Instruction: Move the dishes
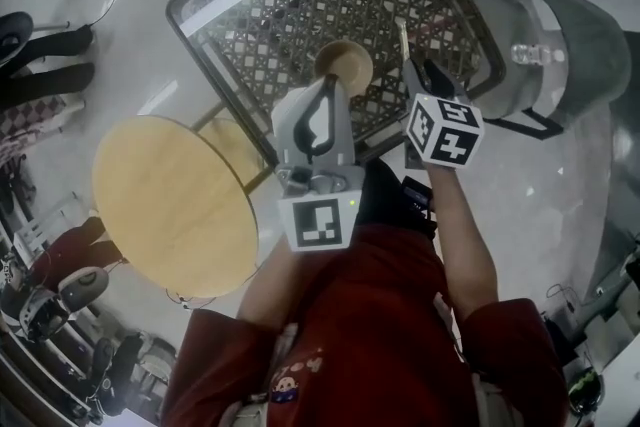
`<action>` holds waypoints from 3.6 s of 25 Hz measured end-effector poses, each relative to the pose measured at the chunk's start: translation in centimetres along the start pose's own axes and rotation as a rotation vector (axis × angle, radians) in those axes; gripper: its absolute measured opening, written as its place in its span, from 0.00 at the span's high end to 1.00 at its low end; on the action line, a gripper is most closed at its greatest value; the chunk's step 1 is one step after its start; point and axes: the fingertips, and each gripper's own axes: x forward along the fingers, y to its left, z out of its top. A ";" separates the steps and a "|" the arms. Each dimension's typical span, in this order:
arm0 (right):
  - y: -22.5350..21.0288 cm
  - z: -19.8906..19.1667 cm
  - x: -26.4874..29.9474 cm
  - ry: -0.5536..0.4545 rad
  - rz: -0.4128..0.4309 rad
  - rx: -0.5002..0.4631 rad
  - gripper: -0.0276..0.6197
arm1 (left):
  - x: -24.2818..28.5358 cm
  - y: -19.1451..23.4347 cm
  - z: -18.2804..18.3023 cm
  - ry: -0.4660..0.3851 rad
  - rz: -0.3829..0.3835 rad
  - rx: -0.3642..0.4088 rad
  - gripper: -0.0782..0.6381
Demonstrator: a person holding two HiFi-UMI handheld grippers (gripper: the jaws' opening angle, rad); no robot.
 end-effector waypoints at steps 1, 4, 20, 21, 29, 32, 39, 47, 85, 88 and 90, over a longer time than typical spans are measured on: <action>0.3 0.6 -0.7 -0.020 0.005 -0.001 0.77 | -0.3 -0.1 0.2 -0.005 0.001 -0.001 0.88; 1.2 2.3 -3.0 -0.076 0.021 -0.011 0.77 | -1.1 0.1 1.1 -0.019 0.003 0.005 0.88; 10.9 11.7 -16.3 -0.445 0.219 -0.094 0.73 | -6.7 4.5 8.6 -0.150 0.121 0.002 0.88; 11.7 12.3 -17.2 -0.477 0.232 -0.111 0.73 | -7.2 4.9 9.0 -0.155 0.134 0.005 0.88; 18.7 13.3 -20.8 -0.656 0.281 -0.355 0.73 | -11.7 9.1 11.7 -0.189 0.226 0.018 0.88; 21.0 12.8 -21.2 -0.655 0.313 -0.381 0.73 | -13.8 10.8 12.1 -0.196 0.266 0.019 0.88; 26.8 11.8 -21.4 -0.658 0.431 -0.439 0.73 | -18.8 14.6 12.5 -0.215 0.401 0.026 0.88; 36.9 8.7 -22.0 -0.620 0.633 -0.541 0.73 | -27.0 20.4 12.5 -0.204 0.620 0.037 0.88; 65.0 -11.9 -35.0 -0.550 1.196 -0.770 0.95 | -59.7 30.3 9.8 -0.147 1.121 0.061 0.88; 64.9 -11.9 -35.0 -0.548 1.172 -0.772 0.95 | -59.6 30.5 9.8 -0.158 1.103 0.065 0.88; 65.0 -12.1 -34.9 -0.544 1.162 -0.774 0.95 | -59.7 30.7 10.2 -0.174 1.095 0.061 0.88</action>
